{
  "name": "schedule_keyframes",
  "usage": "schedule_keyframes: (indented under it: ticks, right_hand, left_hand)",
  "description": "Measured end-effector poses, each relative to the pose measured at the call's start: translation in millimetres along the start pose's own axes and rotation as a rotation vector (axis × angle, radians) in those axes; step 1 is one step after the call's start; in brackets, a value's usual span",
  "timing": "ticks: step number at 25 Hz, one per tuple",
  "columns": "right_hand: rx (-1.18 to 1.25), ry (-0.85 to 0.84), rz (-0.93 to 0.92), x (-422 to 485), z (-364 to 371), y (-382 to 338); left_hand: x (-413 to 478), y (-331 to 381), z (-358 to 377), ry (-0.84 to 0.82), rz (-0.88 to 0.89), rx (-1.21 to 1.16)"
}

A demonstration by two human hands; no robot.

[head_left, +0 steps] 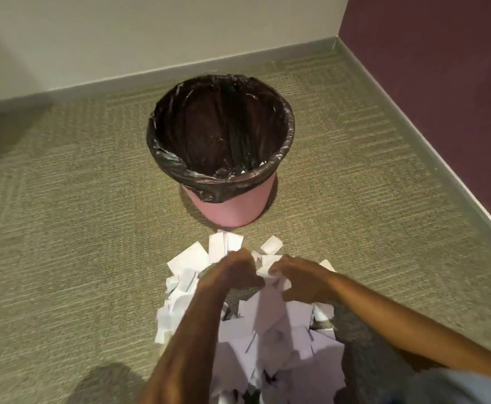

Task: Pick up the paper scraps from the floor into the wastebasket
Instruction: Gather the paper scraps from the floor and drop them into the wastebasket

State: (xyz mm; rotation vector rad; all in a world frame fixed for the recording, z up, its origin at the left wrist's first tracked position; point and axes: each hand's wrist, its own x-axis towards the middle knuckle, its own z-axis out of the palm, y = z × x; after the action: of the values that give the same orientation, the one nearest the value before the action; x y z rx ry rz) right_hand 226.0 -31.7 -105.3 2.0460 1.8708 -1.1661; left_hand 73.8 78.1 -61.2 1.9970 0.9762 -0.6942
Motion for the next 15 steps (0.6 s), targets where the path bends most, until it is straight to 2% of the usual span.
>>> schedule_keyframes:
  ticks: [3,6,10,15]
  right_hand:
    - [-0.319,0.002,0.062,6.0,24.5,4.3]
    - [-0.497,0.023,0.098,10.8,44.7,5.3]
    - [-0.524,0.056,0.104,13.7,67.1,6.1]
    - [-0.502,0.12,0.039,14.8,61.5,0.8]
  left_hand:
    - [24.4,-24.8,78.8,0.13,-0.039,0.199]
    - [13.7,-27.4,122.2,0.213,-0.021,0.254]
    - [11.6,-22.4,143.6,0.348,0.009,0.345]
    - [16.9,-21.6,153.7,0.355,0.008,0.419]
